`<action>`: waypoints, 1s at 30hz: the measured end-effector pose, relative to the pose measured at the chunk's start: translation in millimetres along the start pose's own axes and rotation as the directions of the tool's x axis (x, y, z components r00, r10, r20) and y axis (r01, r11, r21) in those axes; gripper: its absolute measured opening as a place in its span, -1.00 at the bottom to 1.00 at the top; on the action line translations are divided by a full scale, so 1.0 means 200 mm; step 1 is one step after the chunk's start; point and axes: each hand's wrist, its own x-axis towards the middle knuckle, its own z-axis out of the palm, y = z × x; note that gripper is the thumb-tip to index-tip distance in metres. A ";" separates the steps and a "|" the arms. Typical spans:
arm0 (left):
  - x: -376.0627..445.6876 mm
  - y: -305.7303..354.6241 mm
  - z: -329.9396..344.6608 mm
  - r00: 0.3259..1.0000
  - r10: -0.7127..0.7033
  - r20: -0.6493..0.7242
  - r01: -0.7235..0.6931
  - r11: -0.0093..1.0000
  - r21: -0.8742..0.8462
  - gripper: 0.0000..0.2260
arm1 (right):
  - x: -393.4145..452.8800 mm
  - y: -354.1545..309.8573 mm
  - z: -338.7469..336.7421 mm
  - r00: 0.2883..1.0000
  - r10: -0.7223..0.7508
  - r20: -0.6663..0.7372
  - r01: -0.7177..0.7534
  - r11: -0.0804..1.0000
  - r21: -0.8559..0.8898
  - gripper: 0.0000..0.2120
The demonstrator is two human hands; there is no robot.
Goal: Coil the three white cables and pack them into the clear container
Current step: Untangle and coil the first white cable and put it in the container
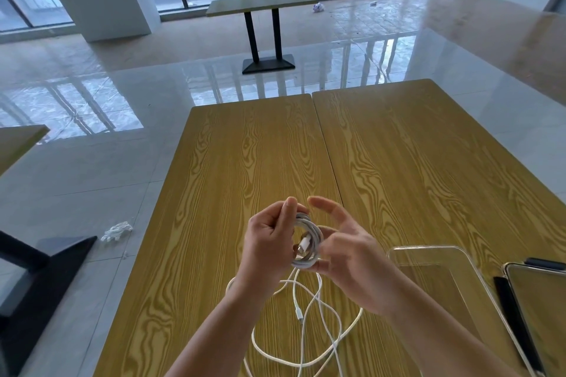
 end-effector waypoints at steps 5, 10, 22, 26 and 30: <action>0.02 0.01 0.01 0.998 -0.063 -0.030 0.059 0.991 -0.123 -0.64 | -0.01 0.06 0.05 0.932 -0.359 -0.048 0.229 0.687 -0.690 -0.67; 0.02 0.01 0.00 0.995 -0.094 -0.037 0.087 0.983 -0.164 -0.63 | 0.00 0.10 0.02 0.835 -0.535 0.126 0.319 0.284 -0.904 -0.89; 0.02 -0.03 -0.02 0.987 -0.155 0.033 0.158 0.952 -0.263 -0.71 | -0.01 0.09 -0.08 0.576 -0.743 0.342 0.416 -0.094 -0.905 -0.79; 0.01 -0.03 -0.04 0.978 -0.195 0.079 0.210 0.920 -0.330 -0.75 | -0.04 0.10 -0.12 0.521 -0.763 0.384 0.514 -0.079 -0.854 -0.85; 0.00 -0.01 -0.03 0.951 -0.271 0.150 0.310 0.844 -0.438 -0.74 | -0.07 0.14 -0.12 0.537 -0.732 0.419 0.517 -0.107 -0.849 -0.88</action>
